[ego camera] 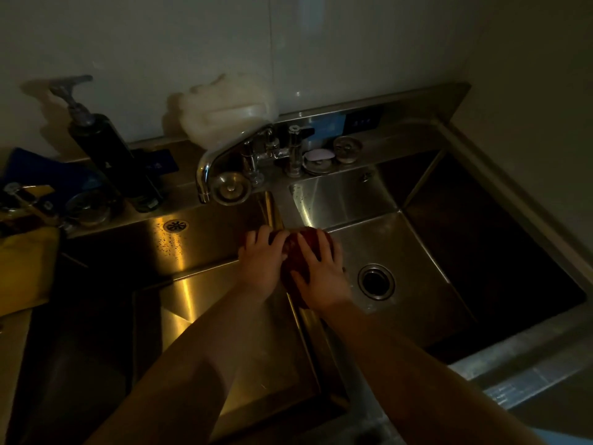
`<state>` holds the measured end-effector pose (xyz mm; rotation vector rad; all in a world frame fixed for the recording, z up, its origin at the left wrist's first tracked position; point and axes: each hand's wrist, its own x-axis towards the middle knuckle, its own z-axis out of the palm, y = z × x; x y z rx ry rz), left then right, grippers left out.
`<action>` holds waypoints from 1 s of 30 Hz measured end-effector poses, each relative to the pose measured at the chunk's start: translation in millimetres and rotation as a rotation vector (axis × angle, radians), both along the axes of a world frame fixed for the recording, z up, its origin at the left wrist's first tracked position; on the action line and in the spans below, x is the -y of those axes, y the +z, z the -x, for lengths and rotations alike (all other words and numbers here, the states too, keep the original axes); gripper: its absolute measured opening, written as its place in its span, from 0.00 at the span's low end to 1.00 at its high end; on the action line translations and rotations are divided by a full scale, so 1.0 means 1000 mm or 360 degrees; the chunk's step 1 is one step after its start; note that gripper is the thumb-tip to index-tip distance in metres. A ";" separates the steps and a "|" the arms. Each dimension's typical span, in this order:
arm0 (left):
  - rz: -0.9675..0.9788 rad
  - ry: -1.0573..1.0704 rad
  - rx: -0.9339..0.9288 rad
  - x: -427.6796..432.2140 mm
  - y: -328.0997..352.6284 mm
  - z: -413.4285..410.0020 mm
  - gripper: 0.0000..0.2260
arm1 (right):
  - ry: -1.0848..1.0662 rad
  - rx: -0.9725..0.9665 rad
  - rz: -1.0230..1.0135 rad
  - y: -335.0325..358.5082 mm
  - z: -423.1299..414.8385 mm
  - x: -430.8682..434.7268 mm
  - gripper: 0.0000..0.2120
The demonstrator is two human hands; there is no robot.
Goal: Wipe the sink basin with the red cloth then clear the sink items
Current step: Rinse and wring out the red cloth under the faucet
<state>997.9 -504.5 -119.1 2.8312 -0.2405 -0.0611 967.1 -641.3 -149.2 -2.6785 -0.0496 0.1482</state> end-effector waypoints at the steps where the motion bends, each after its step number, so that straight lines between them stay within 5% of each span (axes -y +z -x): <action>1: 0.0068 -0.0003 0.0007 0.000 0.002 0.004 0.22 | -0.0012 -0.0010 -0.0025 0.000 0.001 0.000 0.31; 4: 0.0239 -0.0032 -0.0023 -0.004 0.004 0.015 0.25 | -0.0025 -0.0017 -0.0080 -0.002 -0.001 -0.002 0.28; 10: 0.0080 -0.0148 -0.0201 -0.010 -0.005 0.021 0.36 | -0.0025 -0.0098 -0.0118 -0.004 -0.016 -0.002 0.25; 30: -0.0124 -0.0043 -0.0122 -0.008 -0.003 -0.063 0.30 | -0.0075 -0.0056 -0.0330 0.010 -0.089 -0.017 0.24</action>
